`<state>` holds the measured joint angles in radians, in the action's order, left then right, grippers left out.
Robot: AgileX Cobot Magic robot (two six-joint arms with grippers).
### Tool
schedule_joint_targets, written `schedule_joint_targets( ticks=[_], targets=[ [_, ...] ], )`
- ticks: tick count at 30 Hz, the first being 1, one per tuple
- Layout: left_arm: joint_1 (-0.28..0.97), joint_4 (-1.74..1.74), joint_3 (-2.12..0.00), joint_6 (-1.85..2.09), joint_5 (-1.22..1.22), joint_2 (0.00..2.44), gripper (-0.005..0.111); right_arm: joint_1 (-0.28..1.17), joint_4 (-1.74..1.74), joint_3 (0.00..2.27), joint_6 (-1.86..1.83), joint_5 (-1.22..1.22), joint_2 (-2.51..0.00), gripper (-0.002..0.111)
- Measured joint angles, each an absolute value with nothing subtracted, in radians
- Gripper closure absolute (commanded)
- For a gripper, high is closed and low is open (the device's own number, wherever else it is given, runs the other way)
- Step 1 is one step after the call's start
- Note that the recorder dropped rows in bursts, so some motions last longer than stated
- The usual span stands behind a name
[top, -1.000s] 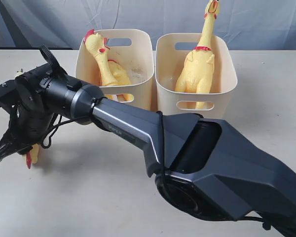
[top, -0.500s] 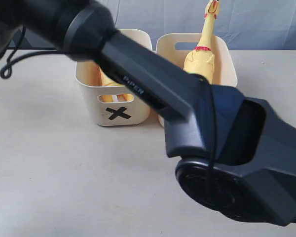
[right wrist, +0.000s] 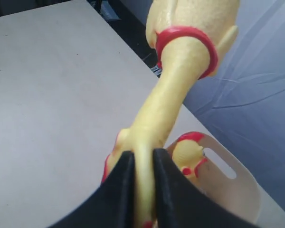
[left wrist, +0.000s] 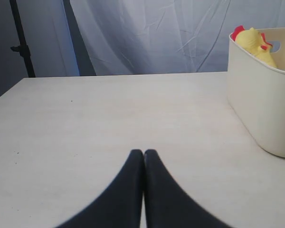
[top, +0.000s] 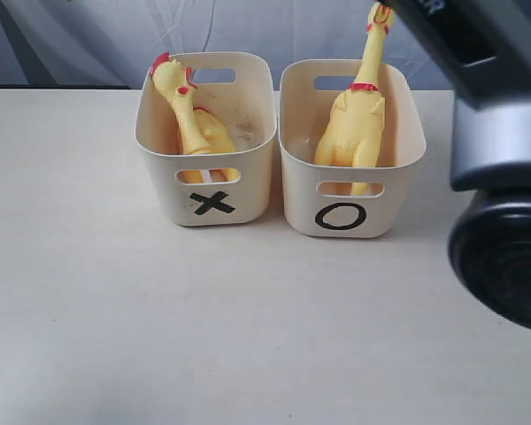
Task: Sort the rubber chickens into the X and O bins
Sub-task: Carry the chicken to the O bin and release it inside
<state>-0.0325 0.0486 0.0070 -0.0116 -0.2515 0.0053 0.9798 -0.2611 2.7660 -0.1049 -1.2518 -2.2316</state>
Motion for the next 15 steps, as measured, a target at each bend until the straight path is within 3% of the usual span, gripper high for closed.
schedule_joint_targets(
  ticks=[6,11,15],
  targets=[
    [-0.033,0.049,0.007,-0.012,-0.252,0.005,0.107,0.98,-0.275,2.533,-0.101,-1.245,-2.098,0.109],
    [-0.033,0.049,0.007,-0.012,-0.252,0.005,0.107,0.982,-0.503,1.967,-0.024,-1.25,-1.875,0.109],
    [-0.033,0.049,0.007,-0.012,-0.252,0.005,0.107,0.942,-0.654,1.702,0.059,-1.234,-1.623,0.109]
  ],
)
